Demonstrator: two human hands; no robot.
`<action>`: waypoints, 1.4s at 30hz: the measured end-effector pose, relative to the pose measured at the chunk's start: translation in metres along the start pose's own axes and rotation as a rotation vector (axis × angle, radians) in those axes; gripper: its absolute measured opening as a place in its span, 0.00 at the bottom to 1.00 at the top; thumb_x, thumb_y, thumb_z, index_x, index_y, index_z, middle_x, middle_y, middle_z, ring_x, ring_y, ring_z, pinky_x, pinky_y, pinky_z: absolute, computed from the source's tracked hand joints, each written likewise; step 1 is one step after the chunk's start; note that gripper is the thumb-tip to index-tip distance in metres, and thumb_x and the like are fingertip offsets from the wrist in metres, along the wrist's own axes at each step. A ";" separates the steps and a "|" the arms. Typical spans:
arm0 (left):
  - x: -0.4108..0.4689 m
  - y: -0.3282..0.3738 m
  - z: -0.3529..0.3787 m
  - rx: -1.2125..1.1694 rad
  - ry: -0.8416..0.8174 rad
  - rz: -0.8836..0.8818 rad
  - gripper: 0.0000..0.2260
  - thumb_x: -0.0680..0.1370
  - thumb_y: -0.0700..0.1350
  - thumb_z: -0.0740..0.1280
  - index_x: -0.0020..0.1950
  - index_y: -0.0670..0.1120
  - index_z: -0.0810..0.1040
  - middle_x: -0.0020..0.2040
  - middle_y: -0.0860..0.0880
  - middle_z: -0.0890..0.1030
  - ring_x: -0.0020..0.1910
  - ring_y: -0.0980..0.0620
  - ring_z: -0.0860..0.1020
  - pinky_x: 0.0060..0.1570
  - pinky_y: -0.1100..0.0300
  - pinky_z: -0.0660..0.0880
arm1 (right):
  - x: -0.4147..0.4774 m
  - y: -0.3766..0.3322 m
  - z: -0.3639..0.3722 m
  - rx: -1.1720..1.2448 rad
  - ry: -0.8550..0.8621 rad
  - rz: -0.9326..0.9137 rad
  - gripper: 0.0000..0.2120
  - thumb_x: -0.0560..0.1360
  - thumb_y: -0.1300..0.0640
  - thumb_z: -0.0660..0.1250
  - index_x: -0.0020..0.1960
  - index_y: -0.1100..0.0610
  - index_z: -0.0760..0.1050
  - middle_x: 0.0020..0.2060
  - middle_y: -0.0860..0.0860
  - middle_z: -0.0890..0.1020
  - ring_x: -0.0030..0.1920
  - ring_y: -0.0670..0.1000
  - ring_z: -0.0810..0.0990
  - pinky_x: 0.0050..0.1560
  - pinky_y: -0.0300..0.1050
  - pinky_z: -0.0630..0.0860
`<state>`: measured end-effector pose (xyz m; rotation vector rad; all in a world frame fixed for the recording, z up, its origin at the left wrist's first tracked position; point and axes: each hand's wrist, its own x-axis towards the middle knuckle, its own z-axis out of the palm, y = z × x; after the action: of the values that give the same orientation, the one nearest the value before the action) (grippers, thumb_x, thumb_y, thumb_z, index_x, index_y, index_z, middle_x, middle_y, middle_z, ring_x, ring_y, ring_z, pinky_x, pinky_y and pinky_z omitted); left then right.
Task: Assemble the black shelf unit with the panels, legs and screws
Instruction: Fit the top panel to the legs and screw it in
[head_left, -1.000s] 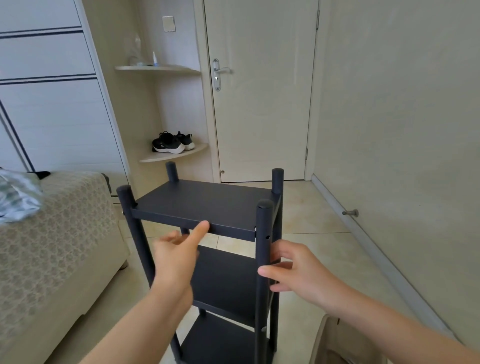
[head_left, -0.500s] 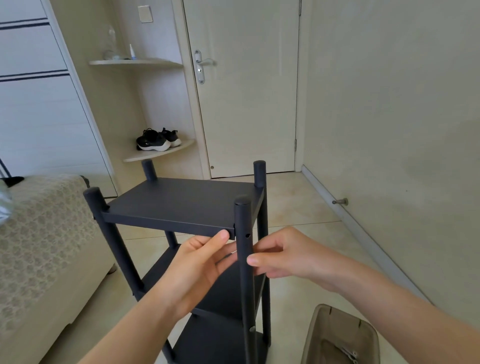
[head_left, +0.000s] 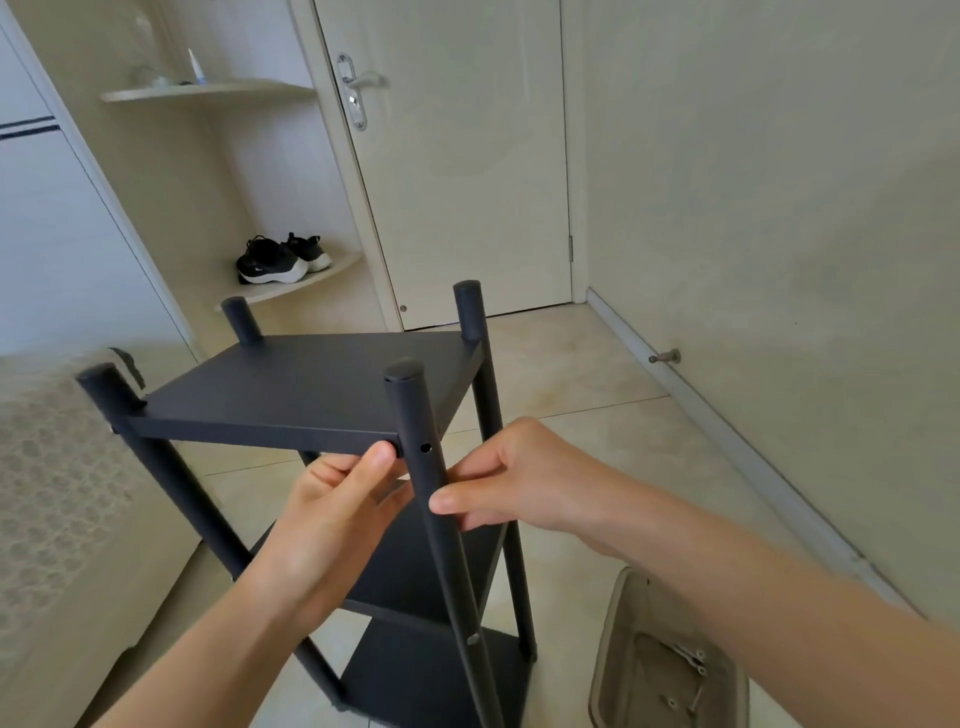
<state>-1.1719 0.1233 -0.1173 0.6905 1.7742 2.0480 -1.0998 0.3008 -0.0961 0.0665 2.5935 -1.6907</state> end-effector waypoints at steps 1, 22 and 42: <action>0.001 0.000 0.000 0.005 0.016 -0.002 0.42 0.60 0.66 0.79 0.56 0.32 0.80 0.58 0.36 0.82 0.61 0.39 0.80 0.70 0.40 0.68 | 0.001 0.000 0.001 0.008 0.002 -0.004 0.08 0.74 0.51 0.72 0.50 0.53 0.85 0.45 0.47 0.86 0.46 0.44 0.85 0.57 0.45 0.80; -0.005 0.015 -0.007 -0.121 -0.081 -0.105 0.12 0.77 0.47 0.66 0.42 0.43 0.87 0.55 0.37 0.84 0.59 0.41 0.81 0.58 0.48 0.79 | 0.018 0.011 -0.027 -0.073 0.428 0.127 0.18 0.77 0.54 0.68 0.66 0.53 0.74 0.53 0.50 0.81 0.53 0.49 0.81 0.58 0.50 0.79; -0.021 0.034 -0.039 -0.178 -0.020 -0.154 0.25 0.68 0.52 0.78 0.51 0.37 0.71 0.47 0.40 0.83 0.52 0.40 0.83 0.63 0.35 0.73 | 0.030 0.002 0.002 0.083 0.436 0.009 0.13 0.79 0.64 0.64 0.58 0.48 0.70 0.52 0.48 0.82 0.56 0.51 0.81 0.62 0.56 0.76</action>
<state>-1.1746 0.0738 -0.0906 0.5045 1.5584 2.0554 -1.1291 0.3001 -0.1001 0.5033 2.7983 -1.9687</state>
